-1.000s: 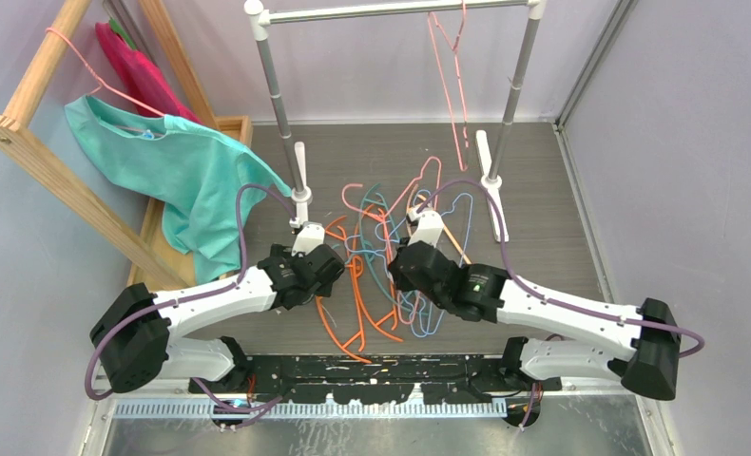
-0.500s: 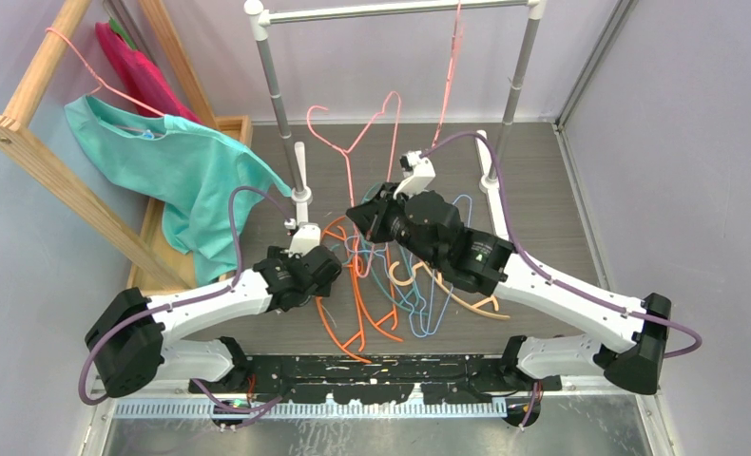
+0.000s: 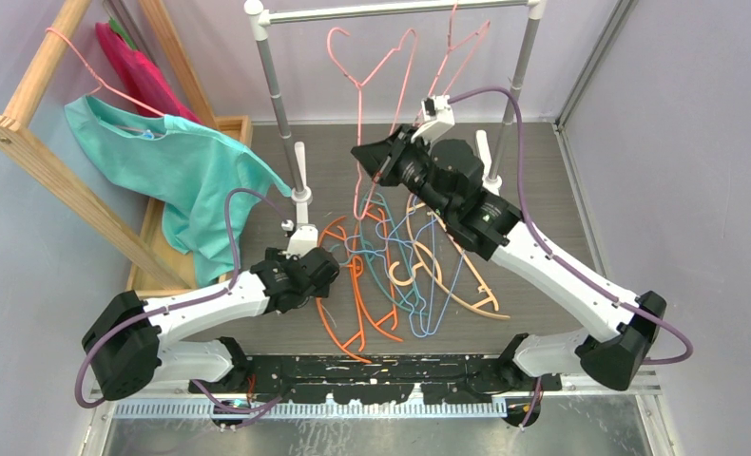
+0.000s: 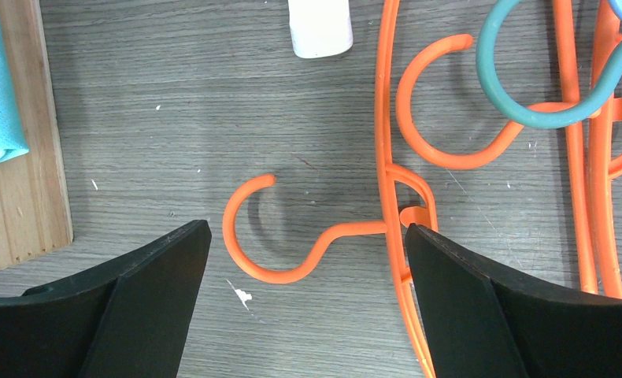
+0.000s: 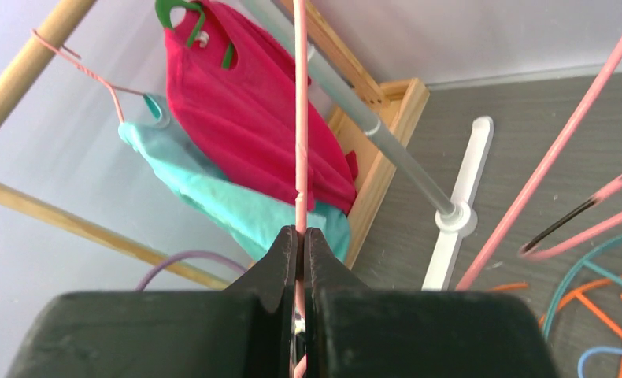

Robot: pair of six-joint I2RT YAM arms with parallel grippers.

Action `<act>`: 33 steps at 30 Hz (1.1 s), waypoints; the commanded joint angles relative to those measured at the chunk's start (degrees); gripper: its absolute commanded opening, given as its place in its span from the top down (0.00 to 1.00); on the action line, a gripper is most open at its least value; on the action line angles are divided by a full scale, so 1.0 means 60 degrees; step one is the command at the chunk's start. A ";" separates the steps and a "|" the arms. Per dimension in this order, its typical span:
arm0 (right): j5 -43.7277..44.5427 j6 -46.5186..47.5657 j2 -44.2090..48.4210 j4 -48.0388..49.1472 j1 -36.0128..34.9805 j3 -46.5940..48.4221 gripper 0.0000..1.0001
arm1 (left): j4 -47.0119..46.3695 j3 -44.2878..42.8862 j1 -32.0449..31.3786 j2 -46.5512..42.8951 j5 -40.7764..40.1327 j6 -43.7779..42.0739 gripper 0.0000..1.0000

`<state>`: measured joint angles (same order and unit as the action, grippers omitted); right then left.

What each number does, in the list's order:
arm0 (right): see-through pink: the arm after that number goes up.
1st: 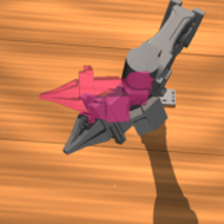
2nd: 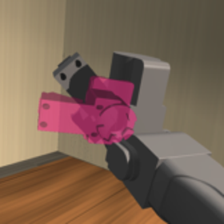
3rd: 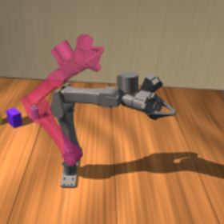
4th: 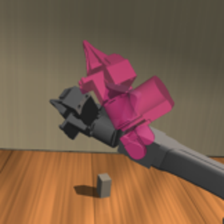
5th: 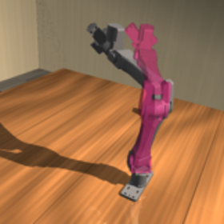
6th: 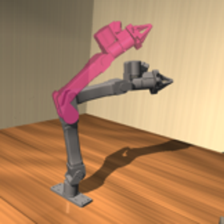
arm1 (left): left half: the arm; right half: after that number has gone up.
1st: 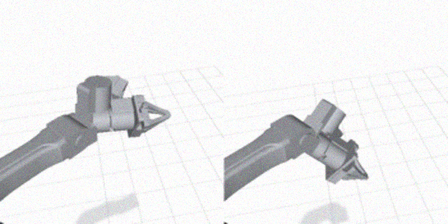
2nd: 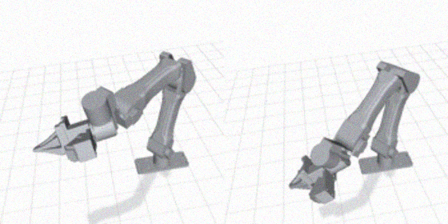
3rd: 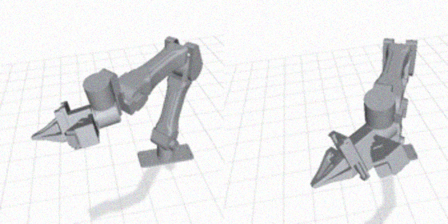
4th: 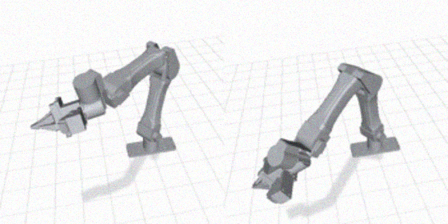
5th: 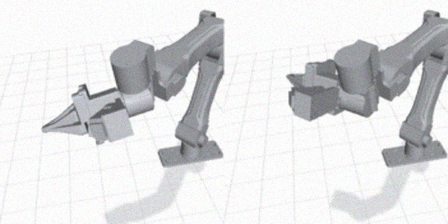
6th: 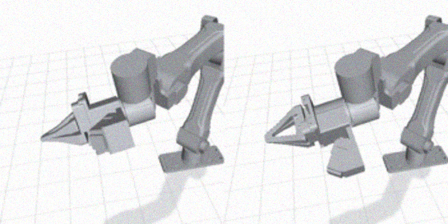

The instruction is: Organize the hangers

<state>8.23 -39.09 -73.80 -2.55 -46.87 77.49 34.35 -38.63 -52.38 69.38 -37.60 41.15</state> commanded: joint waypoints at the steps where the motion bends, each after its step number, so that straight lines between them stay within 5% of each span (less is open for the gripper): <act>1: -0.0873 0.0056 -0.0442 0.1137 0.0668 0.0837 0.99 | -0.0092 -0.0006 -0.0008 -0.0241 -0.0331 0.0102 0.02; 14: -0.2030 -0.0474 -0.1065 0.2721 0.1842 0.1217 0.99 | 0.0316 -0.0095 0.0000 -0.0414 -0.0538 0.0071 0.02; 30: -0.1711 -0.2187 -0.0536 0.2431 0.3360 -0.0204 0.99 | 0.0486 -0.0230 -0.0001 -0.0315 -0.0489 0.0055 0.02; 33: -0.1781 -0.2221 -0.0325 0.2446 0.3414 -0.0459 0.93 | 0.0452 -0.0227 0.0000 -0.0264 -0.0460 0.0067 0.02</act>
<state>-1.48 -50.17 -80.23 9.02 -26.48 75.66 37.15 -38.63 -52.38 68.23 -38.65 41.12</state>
